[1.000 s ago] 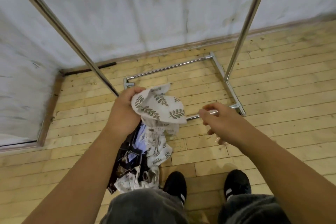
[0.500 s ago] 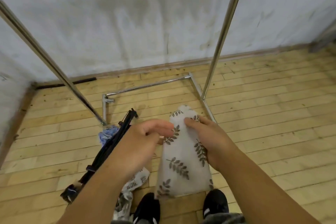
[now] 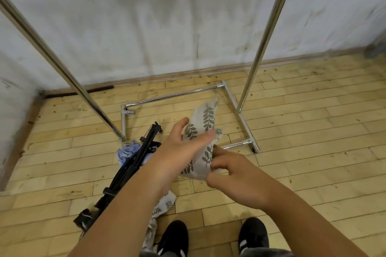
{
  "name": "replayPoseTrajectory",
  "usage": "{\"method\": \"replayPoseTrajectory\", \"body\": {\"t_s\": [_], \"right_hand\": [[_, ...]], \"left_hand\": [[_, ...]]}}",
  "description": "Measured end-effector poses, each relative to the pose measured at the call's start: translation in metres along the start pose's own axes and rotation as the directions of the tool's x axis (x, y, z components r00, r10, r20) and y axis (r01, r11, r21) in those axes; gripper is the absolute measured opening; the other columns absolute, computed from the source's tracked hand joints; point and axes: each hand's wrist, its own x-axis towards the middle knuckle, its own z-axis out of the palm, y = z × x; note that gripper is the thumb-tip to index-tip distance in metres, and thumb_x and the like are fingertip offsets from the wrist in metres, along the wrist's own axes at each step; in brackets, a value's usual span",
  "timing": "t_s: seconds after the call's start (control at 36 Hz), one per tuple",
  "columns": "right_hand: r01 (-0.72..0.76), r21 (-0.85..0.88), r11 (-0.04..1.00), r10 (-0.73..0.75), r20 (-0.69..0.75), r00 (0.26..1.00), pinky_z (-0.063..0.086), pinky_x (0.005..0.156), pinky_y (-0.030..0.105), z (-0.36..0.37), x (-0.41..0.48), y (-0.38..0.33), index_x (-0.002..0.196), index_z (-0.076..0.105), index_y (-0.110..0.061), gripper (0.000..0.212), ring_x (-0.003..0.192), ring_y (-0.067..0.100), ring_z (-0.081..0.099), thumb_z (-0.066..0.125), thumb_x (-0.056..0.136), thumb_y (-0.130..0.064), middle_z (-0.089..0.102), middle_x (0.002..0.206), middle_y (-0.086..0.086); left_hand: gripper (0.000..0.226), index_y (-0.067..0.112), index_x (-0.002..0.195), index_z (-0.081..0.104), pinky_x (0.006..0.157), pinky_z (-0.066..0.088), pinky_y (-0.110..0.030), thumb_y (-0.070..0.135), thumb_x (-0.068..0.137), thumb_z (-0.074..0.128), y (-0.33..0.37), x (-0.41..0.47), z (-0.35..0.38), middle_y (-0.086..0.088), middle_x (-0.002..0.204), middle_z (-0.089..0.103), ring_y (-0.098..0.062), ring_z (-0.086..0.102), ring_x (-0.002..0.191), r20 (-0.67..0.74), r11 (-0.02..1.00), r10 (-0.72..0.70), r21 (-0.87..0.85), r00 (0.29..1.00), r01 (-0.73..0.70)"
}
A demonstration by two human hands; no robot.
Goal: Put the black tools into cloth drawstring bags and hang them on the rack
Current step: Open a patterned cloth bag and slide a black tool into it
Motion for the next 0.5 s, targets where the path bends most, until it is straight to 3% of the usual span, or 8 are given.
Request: {"method": "replayPoseTrajectory", "body": {"t_s": [0.08,0.17,0.25,0.31,0.36,0.39,0.44,0.5], "right_hand": [[0.012,0.024,1.000,-0.011,-0.035,0.999,0.044,0.072,0.030,0.001,0.002,-0.005,0.075,0.062,0.002,0.028,0.083,0.023,0.059,0.061,0.088,-0.023,0.062,0.097,0.004],[0.007,0.040,0.999,-0.003,-0.121,0.993,0.050,0.076,0.029,-0.002,0.002,-0.010,0.086,0.075,-0.008,0.026,0.080,0.012,0.065,0.059,0.098,-0.024,0.071,0.090,0.004],[-0.035,0.145,0.989,0.068,-0.227,0.971,0.058,0.080,0.026,-0.008,0.003,-0.010,0.099,0.078,-0.017,0.027,0.087,0.007,0.073,0.056,0.102,-0.033,0.078,0.093,-0.002],[-0.062,0.259,0.964,0.147,-0.326,0.934,0.059,0.089,0.031,-0.011,0.006,-0.005,0.102,0.073,-0.027,0.020,0.088,0.007,0.075,0.060,0.098,-0.042,0.080,0.093,-0.009],[-0.074,0.327,0.942,0.208,-0.398,0.894,0.058,0.095,0.047,-0.015,0.009,0.001,0.109,0.063,-0.034,0.028,0.091,0.016,0.077,0.067,0.089,-0.053,0.080,0.094,-0.006],[-0.068,0.348,0.935,0.217,-0.412,0.885,0.057,0.096,0.050,-0.016,0.011,0.004,0.115,0.060,-0.037,0.038,0.094,0.018,0.076,0.070,0.084,-0.057,0.080,0.096,-0.005],[-0.058,0.362,0.930,0.215,-0.410,0.887,0.056,0.096,0.047,-0.018,0.011,0.006,0.123,0.058,-0.043,0.043,0.098,0.012,0.074,0.071,0.084,-0.056,0.080,0.099,-0.008],[-0.021,0.336,0.942,0.169,-0.418,0.893,0.057,0.084,0.035,-0.018,0.009,0.004,0.111,0.067,-0.042,0.020,0.083,0.003,0.072,0.069,0.092,-0.045,0.078,0.088,-0.010]], "left_hand": [[0.045,0.051,0.122,0.058,0.082,0.060,-0.033,0.034,0.087,0.079,-0.008,0.005,-0.006,0.017,0.118,0.066,-0.008,0.075,0.095,-0.078,0.999,0.042,0.006,0.996,-0.041],[0.026,0.048,0.093,0.073,0.090,0.061,-0.043,0.023,0.086,0.071,-0.008,0.009,-0.012,0.009,0.109,0.074,-0.017,0.074,0.096,-0.167,0.999,0.037,0.015,0.985,-0.034],[0.027,0.031,0.097,0.079,0.104,0.051,-0.060,0.017,0.082,0.060,-0.001,0.006,-0.015,-0.001,0.113,0.078,-0.036,0.069,0.113,-0.164,0.995,0.049,-0.083,0.985,-0.063],[0.032,0.020,0.108,0.078,0.105,0.052,-0.056,0.010,0.098,0.049,0.003,0.002,-0.013,-0.004,0.112,0.080,-0.033,0.072,0.112,-0.108,0.983,0.055,-0.169,0.993,-0.073],[0.036,0.014,0.111,0.075,0.097,0.059,-0.043,0.011,0.107,0.040,0.005,-0.001,-0.010,-0.005,0.105,0.081,-0.027,0.076,0.103,-0.062,0.965,0.078,-0.248,0.995,-0.091],[0.035,0.012,0.105,0.074,0.085,0.063,-0.033,0.013,0.108,0.039,0.007,-0.005,-0.009,-0.003,0.093,0.082,-0.023,0.077,0.093,-0.038,0.955,0.083,-0.284,0.996,-0.090],[0.033,0.010,0.089,0.068,0.059,0.061,-0.020,0.016,0.108,0.042,0.006,-0.008,-0.011,-0.001,0.070,0.076,-0.014,0.074,0.066,-0.014,0.952,0.089,-0.293,0.996,-0.089],[0.033,-0.004,0.090,0.067,0.059,0.058,-0.024,0.017,0.106,0.047,0.006,-0.012,-0.012,-0.019,0.077,0.066,-0.023,0.069,0.066,0.021,0.949,0.090,-0.306,0.996,-0.079]]}}
